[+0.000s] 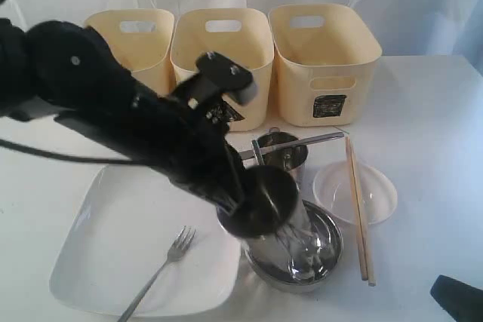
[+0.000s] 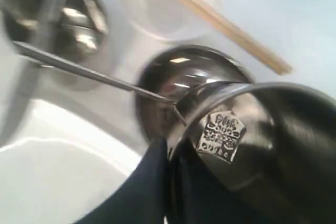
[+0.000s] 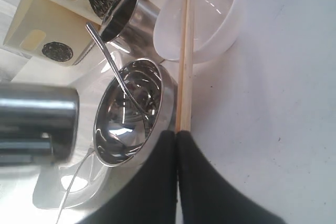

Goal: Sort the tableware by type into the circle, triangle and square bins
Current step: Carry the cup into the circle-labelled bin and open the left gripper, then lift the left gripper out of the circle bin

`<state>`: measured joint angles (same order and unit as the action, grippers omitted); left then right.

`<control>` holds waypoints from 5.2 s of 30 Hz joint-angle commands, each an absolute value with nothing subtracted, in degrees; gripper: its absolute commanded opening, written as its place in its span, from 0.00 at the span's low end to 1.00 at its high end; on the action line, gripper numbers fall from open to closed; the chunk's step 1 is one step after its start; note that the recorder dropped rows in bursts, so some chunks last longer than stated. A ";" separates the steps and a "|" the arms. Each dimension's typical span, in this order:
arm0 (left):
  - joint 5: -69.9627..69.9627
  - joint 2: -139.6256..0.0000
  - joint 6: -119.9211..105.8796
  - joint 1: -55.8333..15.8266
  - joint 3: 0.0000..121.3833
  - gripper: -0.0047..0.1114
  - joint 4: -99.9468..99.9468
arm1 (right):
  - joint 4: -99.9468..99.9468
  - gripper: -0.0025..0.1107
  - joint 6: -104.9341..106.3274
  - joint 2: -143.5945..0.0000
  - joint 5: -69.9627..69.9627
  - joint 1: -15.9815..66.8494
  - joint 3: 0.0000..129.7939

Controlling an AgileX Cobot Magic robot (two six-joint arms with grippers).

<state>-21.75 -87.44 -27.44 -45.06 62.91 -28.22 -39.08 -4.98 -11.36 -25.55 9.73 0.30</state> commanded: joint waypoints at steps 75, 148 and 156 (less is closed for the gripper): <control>-2.31 -114.86 -6.30 -6.97 90.67 0.04 -9.99 | -38.78 0.02 -5.02 -10.99 -25.25 9.95 0.00; -44.95 -106.25 -28.72 -21.21 92.69 0.43 -34.63 | -38.78 0.02 -5.02 -10.99 -25.25 9.95 0.00; -55.01 -106.25 -33.98 -21.31 92.69 0.46 -44.31 | -38.78 0.02 -5.02 -10.99 -25.25 9.95 0.00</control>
